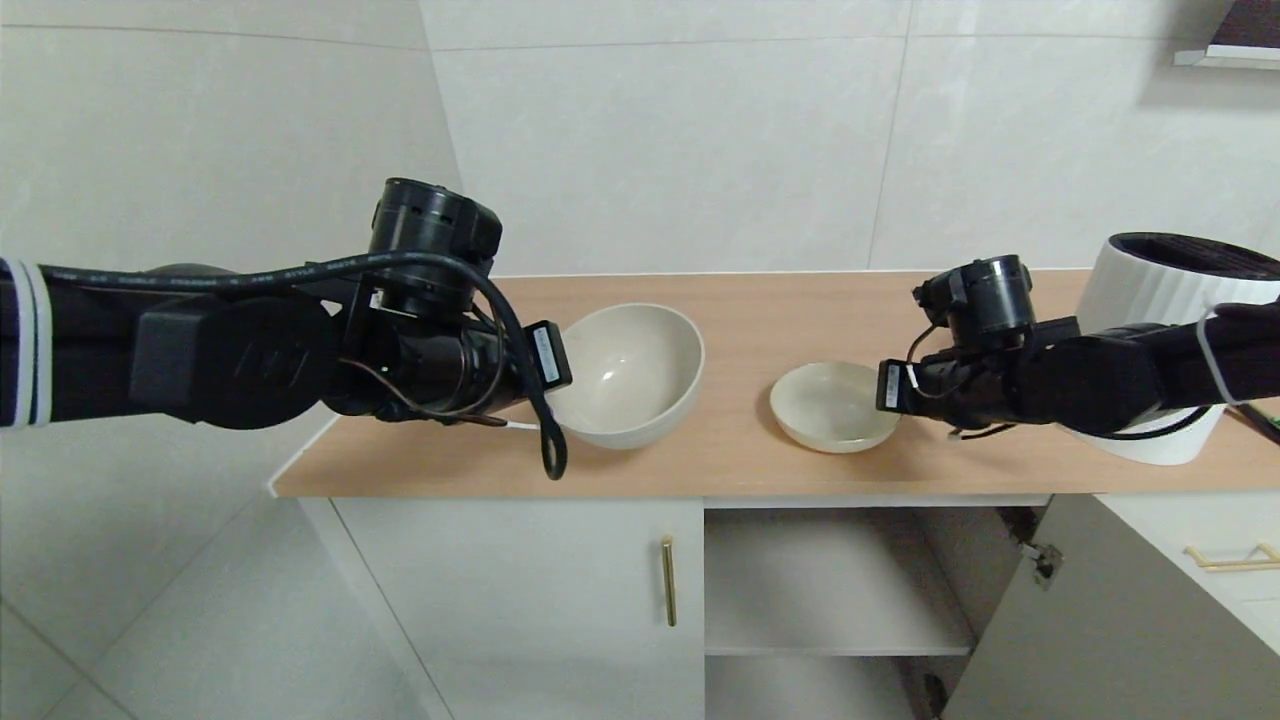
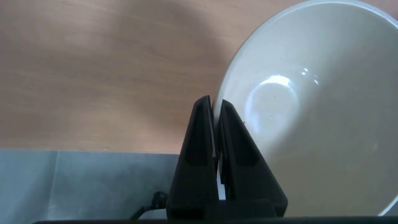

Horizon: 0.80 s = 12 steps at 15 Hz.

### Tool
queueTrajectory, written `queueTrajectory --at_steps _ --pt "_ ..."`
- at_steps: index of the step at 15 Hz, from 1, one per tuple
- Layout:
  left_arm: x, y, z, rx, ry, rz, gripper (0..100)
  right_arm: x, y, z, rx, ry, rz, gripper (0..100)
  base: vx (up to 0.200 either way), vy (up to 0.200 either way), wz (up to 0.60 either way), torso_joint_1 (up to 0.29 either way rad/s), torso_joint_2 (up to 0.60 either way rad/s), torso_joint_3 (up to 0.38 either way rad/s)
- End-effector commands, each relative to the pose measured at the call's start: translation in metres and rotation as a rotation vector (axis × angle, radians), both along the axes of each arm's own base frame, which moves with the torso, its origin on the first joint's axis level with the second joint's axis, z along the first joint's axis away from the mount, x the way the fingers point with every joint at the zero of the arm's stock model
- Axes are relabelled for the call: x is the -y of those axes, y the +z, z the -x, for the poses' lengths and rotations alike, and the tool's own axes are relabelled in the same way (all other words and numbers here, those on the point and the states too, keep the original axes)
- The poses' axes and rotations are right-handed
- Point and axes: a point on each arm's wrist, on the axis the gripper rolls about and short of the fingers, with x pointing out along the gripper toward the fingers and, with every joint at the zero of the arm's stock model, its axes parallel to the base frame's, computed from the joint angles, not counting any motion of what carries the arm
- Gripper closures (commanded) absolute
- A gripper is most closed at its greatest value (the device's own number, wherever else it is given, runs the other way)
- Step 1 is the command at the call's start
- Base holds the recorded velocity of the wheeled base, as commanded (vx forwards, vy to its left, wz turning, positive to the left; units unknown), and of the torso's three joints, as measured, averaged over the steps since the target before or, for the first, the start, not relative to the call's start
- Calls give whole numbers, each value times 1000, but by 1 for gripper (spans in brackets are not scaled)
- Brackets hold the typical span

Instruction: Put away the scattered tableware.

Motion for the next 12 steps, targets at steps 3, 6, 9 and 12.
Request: queueTrajectory --at_steps 3,6,9,12 --pt "-17 12 41 15 -28 4 100 16 48 67 63 122 -95 100 0 0 0 0 0 0" --pt "-23 -3 79 -37 -90 -35 100 22 55 103 37 235 -140 100 0 0 0 0 0 0" --pt "-28 -20 94 -88 -101 -64 100 23 30 120 -79 252 -113 100 0 0 0 0 0 0" --pt "-27 -23 93 -78 -103 -59 100 24 19 123 -116 248 -104 100 -67 0 0 2 -1 1"
